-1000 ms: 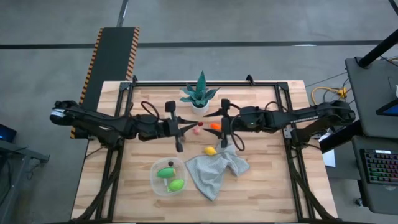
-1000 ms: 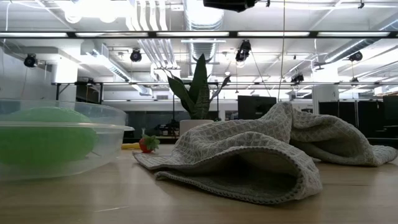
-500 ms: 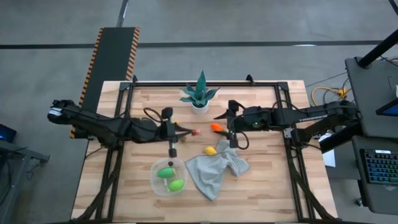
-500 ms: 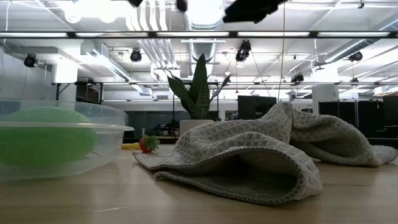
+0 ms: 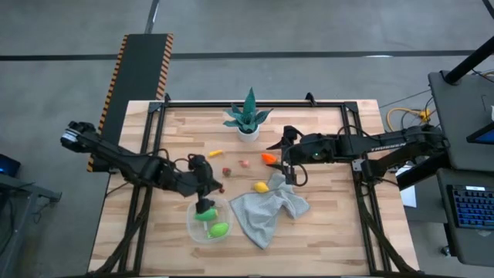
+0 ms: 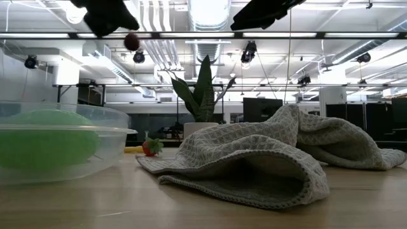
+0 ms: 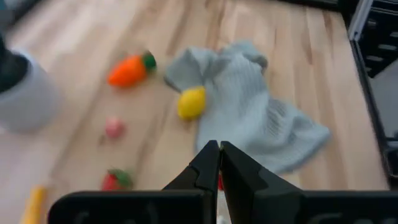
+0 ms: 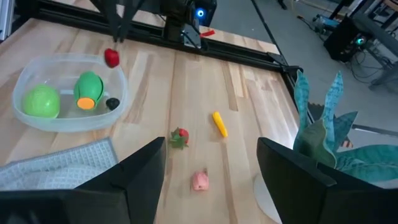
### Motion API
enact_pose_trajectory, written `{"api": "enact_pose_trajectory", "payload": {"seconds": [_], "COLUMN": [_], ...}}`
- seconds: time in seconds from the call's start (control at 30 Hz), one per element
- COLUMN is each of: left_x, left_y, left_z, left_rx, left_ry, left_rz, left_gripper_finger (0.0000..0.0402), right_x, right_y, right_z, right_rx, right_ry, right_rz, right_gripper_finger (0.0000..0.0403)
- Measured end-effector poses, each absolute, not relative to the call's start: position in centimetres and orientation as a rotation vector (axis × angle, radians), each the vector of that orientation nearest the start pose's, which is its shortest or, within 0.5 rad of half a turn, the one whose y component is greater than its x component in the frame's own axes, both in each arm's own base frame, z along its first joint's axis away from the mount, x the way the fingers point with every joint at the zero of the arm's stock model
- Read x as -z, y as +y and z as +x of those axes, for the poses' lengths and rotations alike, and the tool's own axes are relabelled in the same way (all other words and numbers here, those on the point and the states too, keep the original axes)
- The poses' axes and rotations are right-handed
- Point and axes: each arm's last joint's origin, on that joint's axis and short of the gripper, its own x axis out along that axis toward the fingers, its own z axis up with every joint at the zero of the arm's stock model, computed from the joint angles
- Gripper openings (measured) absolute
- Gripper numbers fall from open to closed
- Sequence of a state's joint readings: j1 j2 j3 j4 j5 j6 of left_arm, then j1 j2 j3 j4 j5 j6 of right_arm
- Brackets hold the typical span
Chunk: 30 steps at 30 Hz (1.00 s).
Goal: Pick and placing Produce into tupperware
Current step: Put the red cherry in the transparent bin
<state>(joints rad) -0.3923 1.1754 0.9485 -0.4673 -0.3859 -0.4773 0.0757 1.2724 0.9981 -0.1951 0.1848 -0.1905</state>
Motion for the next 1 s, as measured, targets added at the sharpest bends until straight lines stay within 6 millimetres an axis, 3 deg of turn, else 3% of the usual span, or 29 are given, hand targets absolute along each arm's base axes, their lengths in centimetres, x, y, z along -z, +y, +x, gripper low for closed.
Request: {"api": "enact_pose_trajectory", "payload": {"seconds": [0.3, 0.63, 0.83, 1.0], "left_x": [-24.2, -20.4, -19.5, -20.2], "left_y": [-9.9, -11.0, -11.3, -11.7], "left_z": [23.1, 24.8, 25.1, 25.3], "left_rx": [-0.174, -0.176, -0.154, -0.025], "left_ry": [0.789, 0.92, 0.971, 0.938], "left_rz": [-0.247, -0.217, -0.226, -0.217], "left_gripper_finger": [0.0, 0.0, 0.0, 0.0001], "right_x": [-30.3, -30.1, -30.1, -30.1], "right_y": [1.6, 1.6, 1.6, 1.6], "right_z": [28.0, 27.9, 27.9, 27.9], "right_rx": [0.068, 0.078, 0.08, 0.082], "right_ry": [0.479, 0.489, 0.489, 0.489], "right_rz": [-0.224, -0.183, -0.173, -0.165], "right_gripper_finger": [0.0237, 0.024, 0.0236, 0.0239]}}
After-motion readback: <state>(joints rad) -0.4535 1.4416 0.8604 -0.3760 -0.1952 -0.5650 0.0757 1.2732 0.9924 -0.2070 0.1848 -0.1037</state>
